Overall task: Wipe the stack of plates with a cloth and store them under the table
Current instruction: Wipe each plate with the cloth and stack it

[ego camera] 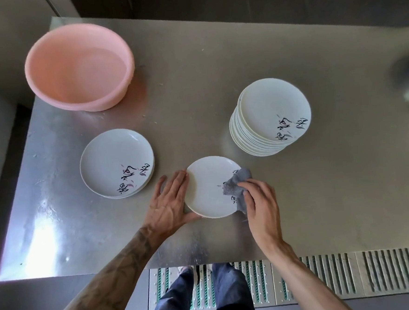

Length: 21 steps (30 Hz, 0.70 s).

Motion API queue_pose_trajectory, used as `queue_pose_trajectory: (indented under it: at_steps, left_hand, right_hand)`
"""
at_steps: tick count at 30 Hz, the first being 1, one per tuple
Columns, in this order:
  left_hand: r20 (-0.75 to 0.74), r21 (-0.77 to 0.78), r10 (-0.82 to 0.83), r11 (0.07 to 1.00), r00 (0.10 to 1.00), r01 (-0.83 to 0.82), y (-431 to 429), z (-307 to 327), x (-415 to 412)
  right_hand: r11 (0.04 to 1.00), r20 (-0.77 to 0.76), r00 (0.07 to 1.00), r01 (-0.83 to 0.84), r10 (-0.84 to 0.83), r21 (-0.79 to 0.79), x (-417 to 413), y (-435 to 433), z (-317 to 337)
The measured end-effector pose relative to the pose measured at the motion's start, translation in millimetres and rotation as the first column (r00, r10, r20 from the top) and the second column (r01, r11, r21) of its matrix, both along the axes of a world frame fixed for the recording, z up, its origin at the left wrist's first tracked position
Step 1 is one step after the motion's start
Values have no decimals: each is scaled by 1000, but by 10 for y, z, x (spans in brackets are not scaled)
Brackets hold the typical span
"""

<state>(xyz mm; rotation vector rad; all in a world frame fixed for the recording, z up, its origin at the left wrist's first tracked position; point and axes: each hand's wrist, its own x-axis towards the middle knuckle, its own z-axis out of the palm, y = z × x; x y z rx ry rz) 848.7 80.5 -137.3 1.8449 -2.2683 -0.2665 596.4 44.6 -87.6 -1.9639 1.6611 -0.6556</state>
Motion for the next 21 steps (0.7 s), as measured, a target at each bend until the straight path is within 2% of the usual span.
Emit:
queue_pose_trajectory:
  at_steps: [6,11,13,15,19,21]
  left_hand:
    - [-101,-150,1,989,995,-16,-26,260,-29]
    - [-264,-87,33,995,964,-58,13,528,-18]
    - [-444,18,144,988,884,-152,31,602,-10]
    - [-588,173,308,951,748,-256,13,638,-24]
    - [-699,276,406,913,589,-301,-71,558,-27]
    - [-681,352,431,902,592,-250,-71,429,19]
  right_hand:
    - [986,187,973,149,-132,-78,72,-185,294]
    - [987,213,970,134,-114,-85,220,-224,361]
    - [990,210,973,110,-91,-83,284,-245,350]
    - [995,206,977,65,-47,-81,344,-257,318]
    - [999,197,980,5,2,-35,492,-310,187]
    - [1000,193,981,4,-5,5,573,-354,105]
